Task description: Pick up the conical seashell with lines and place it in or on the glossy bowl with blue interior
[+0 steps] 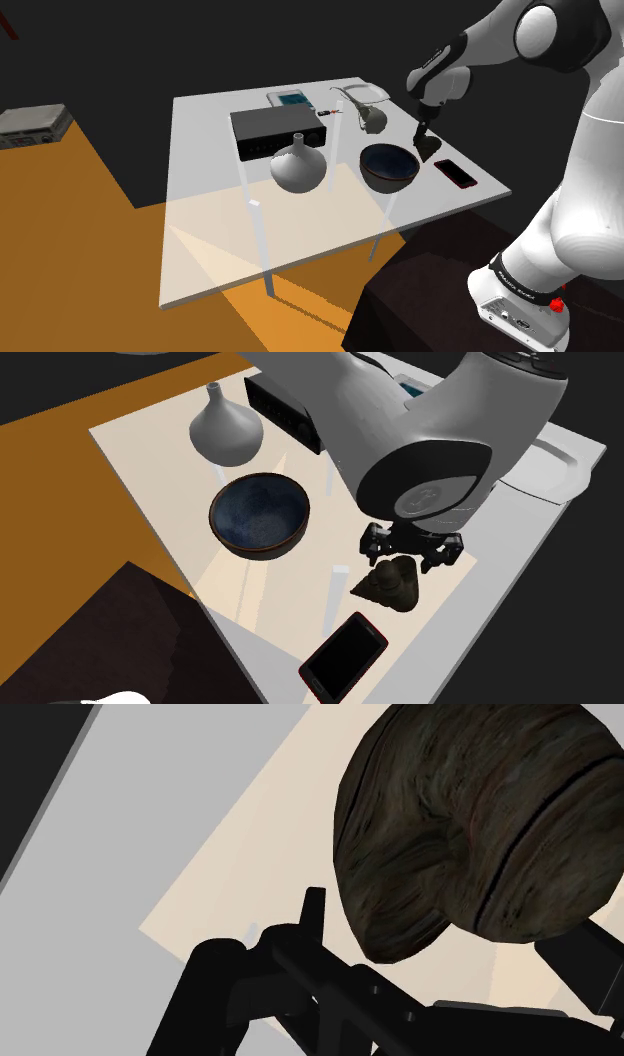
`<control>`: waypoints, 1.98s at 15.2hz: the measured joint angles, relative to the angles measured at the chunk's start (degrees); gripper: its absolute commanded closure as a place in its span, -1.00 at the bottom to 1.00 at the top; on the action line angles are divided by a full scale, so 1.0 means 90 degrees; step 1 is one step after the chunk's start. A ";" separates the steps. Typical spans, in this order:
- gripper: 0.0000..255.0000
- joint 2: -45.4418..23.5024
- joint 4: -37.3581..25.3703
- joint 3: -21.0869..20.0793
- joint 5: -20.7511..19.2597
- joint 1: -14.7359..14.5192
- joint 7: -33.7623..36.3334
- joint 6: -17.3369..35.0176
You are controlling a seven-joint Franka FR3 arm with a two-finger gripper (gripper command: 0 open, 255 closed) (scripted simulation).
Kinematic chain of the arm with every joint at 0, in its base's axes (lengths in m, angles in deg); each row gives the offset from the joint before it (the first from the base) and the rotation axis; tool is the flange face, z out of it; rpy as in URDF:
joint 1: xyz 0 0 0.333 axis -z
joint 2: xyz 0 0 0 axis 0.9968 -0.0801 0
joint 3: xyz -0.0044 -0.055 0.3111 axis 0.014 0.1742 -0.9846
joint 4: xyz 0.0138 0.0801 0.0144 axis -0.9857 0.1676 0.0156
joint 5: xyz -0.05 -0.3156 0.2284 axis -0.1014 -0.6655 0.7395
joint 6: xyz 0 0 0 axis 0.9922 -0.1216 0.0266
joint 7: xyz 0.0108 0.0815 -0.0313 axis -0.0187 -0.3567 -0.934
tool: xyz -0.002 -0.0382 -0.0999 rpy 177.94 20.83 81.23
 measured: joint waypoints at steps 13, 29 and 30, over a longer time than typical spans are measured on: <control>1.00 0.0004 0.0000 -0.0006 0.0009 0.0000 -0.0007 0.0016; 1.00 0.0861 -0.0237 0.0443 -0.0864 -0.0389 0.0568 -0.0853; 1.00 0.0909 -0.0287 0.0466 -0.0915 -0.0400 0.0592 -0.0936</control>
